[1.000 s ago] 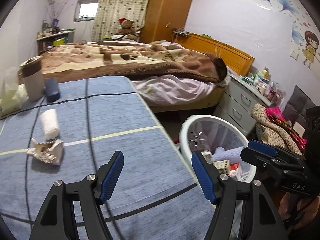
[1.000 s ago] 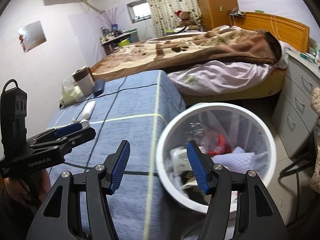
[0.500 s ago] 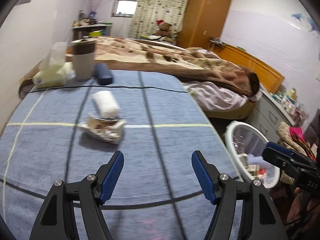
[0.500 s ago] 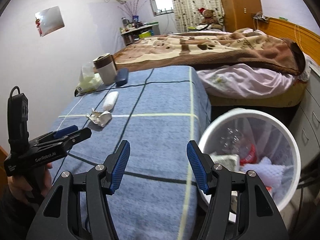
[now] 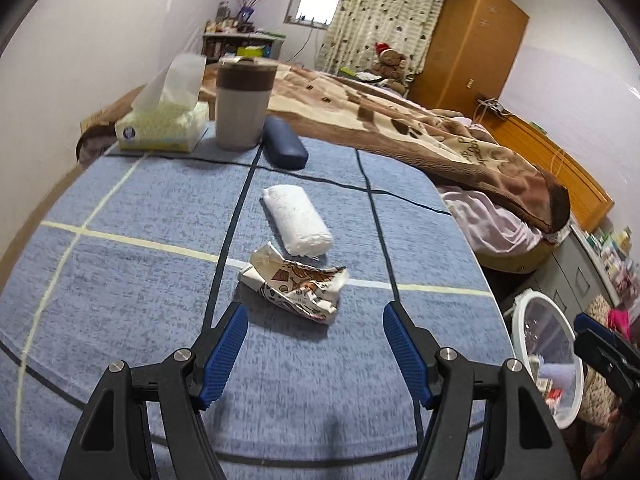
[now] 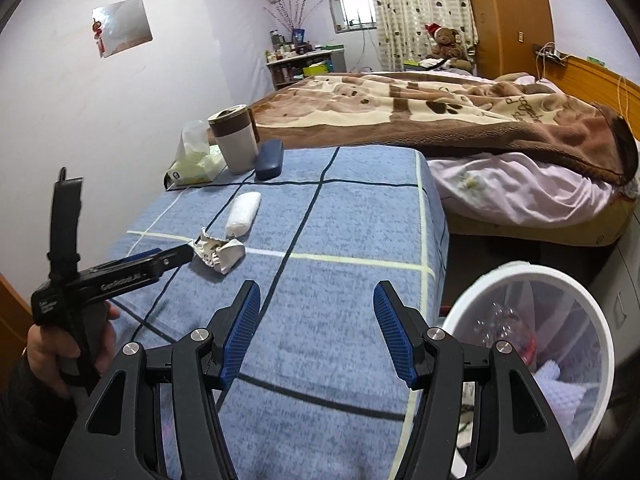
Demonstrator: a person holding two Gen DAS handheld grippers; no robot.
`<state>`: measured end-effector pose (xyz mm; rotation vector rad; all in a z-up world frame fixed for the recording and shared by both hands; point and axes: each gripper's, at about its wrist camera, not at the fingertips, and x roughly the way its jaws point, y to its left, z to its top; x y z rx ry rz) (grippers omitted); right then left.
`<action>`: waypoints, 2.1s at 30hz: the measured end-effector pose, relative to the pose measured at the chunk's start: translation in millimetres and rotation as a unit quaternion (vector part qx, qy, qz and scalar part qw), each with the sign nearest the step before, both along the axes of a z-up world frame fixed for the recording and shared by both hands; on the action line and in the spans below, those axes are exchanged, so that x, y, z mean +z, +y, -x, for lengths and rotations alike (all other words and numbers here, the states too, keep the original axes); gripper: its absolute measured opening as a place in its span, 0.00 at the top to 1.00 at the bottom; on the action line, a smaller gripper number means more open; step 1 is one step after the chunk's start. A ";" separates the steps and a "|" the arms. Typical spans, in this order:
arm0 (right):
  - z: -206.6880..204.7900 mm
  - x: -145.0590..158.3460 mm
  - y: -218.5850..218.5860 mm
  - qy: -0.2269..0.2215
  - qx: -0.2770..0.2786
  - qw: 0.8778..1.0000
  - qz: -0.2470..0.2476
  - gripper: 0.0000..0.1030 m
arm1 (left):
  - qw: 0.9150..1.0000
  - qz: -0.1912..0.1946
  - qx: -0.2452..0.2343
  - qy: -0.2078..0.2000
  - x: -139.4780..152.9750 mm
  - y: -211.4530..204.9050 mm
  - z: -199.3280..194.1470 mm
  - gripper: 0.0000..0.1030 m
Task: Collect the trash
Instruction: 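Move both tools back over the mattress toward the tissue and paper cup, then grasp the crumpled printed paper cup with the left tool while the right grasps the white tissue roll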
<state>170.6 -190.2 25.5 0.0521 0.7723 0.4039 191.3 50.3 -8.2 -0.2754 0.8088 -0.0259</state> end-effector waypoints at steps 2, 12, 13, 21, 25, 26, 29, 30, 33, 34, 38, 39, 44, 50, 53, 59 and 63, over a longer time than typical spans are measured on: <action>-4.7 -2.4 0.1 0.003 0.001 1.000 0.000 0.41 | 1.000 0.011 0.013 0.010 -7.3 4.5 -9.1 0.32; -24.7 -18.1 0.7 0.026 -0.001 1.000 0.002 0.41 | 0.995 0.057 0.075 0.045 -42.3 30.9 -34.5 0.56; -26.3 -19.7 2.0 0.028 0.000 1.000 0.003 0.41 | 0.994 0.061 0.075 0.047 -44.1 31.0 -37.8 0.56; -28.9 -17.8 6.4 0.031 0.006 0.999 0.009 0.41 | 0.996 0.050 0.059 0.050 -46.4 24.4 -53.9 0.92; -26.4 -11.8 9.7 0.028 0.008 1.000 0.009 0.41 | 0.998 0.045 0.039 0.035 -38.1 19.4 -46.0 0.97; -25.3 -9.5 11.8 0.026 0.010 1.000 0.009 0.41 | 0.998 0.044 0.036 0.032 -36.0 19.5 -43.2 0.97; -21.3 -3.1 18.9 0.018 0.016 1.000 0.010 0.41 | 0.999 0.030 0.030 0.018 -25.8 20.6 -33.6 0.97; -20.3 -1.7 21.4 0.017 0.018 1.000 0.009 0.41 | 0.999 0.026 0.029 0.014 -22.1 22.1 -29.1 0.97; -19.5 0.6 30.4 0.015 0.028 0.999 0.009 0.41 | 0.999 0.017 0.030 0.004 -13.4 28.5 -18.9 0.97; -19.0 1.3 33.9 0.015 0.033 0.999 0.009 0.41 | 0.999 0.013 0.031 0.000 -10.2 31.4 -15.1 0.97; -21.9 3.6 48.8 0.015 0.050 0.999 0.011 0.41 | 0.999 -0.001 0.040 -0.008 -1.7 44.5 -4.6 0.97; -22.7 3.9 51.6 0.016 0.053 0.998 0.012 0.41 | 0.999 -0.004 0.041 -0.011 0.3 47.9 -3.0 0.97; -34.1 1.4 73.8 0.020 0.072 0.997 0.021 0.41 | 0.999 -0.019 0.047 -0.021 6.0 62.1 1.5 0.97; -51.3 -8.8 99.3 0.029 0.091 0.995 0.038 0.44 | 0.998 -0.027 0.055 -0.025 2.9 77.5 -0.2 0.97; -61.9 -17.3 113.4 0.035 0.099 0.993 0.049 0.47 | 0.997 -0.029 0.061 -0.023 -1.8 85.8 -1.9 0.97; -83.7 -35.3 135.0 0.048 0.109 0.991 0.067 0.48 | 0.997 -0.031 0.071 -0.022 -7.0 102.3 -5.7 0.97; -93.9 -43.3 146.7 0.050 0.115 0.989 0.080 0.49 | 0.997 -0.027 0.074 -0.018 -10.3 108.8 -7.2 0.97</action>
